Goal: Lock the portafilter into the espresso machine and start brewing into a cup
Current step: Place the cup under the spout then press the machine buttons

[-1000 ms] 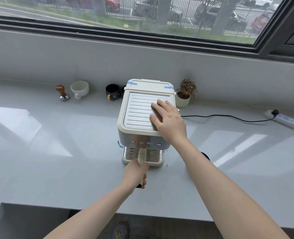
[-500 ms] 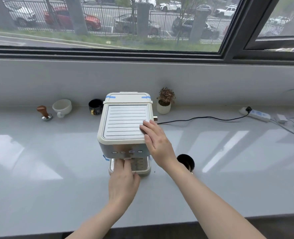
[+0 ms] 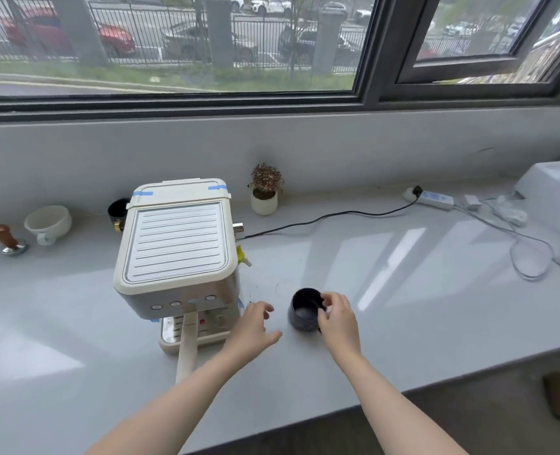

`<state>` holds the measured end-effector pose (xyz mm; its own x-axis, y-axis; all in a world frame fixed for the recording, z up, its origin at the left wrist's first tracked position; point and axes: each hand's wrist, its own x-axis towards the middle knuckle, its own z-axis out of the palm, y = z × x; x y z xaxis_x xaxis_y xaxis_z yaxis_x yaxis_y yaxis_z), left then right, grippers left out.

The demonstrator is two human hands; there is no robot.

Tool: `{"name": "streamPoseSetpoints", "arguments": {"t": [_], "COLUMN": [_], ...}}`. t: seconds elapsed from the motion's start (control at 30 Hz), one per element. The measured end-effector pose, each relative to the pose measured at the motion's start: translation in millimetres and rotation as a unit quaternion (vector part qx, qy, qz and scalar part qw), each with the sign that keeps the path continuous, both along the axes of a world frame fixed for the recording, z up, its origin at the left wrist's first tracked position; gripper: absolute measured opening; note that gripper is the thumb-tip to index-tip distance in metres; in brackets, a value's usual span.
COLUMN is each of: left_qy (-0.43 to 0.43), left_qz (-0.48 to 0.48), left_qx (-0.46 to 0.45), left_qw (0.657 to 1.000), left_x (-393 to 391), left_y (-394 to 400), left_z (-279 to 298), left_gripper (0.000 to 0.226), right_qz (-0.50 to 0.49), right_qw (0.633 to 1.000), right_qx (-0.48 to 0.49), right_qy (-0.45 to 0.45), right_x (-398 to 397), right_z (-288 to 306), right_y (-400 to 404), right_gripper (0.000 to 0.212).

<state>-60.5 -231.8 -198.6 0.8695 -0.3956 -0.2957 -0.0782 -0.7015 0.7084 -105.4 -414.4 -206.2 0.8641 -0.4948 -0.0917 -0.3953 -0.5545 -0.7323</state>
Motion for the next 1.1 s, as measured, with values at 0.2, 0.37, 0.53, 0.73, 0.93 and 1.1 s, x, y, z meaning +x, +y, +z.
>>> {"name": "streamPoseSetpoints", "arguments": {"t": [0.2,0.37,0.53,0.73,0.93,1.1], "left_qy": [0.072,0.083,0.087,0.047,0.039,0.023], "left_qz": [0.009,-0.015,-0.035,-0.033,0.048,0.138], "left_qx": [-0.038,-0.029,-0.043,-0.053,-0.127,-0.169], "left_qw": [0.997,0.996,0.995,0.997,0.990,0.976], "left_x": [19.9,33.0,45.3,51.8,36.4,17.0], "left_y": [-36.5,-54.9,-66.0,-72.9,-61.8,-47.7], "left_z": [-15.8,-33.4,-42.3,-53.7,-47.7,-52.1], "left_gripper": [0.066,0.080,0.085,0.072,0.074,0.078], "right_qz": [-0.023,-0.026,-0.010,-0.009,-0.001,0.033], "right_qw": [0.995,0.986,0.983,0.980,0.972,0.967], "right_qx": [0.036,0.085,0.113,0.142,0.208,0.232], "right_qy": [0.088,0.143,0.148,0.138,0.108,0.097], "right_x": [-5.8,-0.8,1.8,1.3,1.5,3.9], "right_z": [-31.0,-54.7,-60.6,-59.8,-45.7,-29.2], "right_y": [-18.3,-25.5,-30.0,-34.5,-35.9,-27.7], "right_gripper": [0.023,0.008,0.029,0.009,0.013,0.016]}}
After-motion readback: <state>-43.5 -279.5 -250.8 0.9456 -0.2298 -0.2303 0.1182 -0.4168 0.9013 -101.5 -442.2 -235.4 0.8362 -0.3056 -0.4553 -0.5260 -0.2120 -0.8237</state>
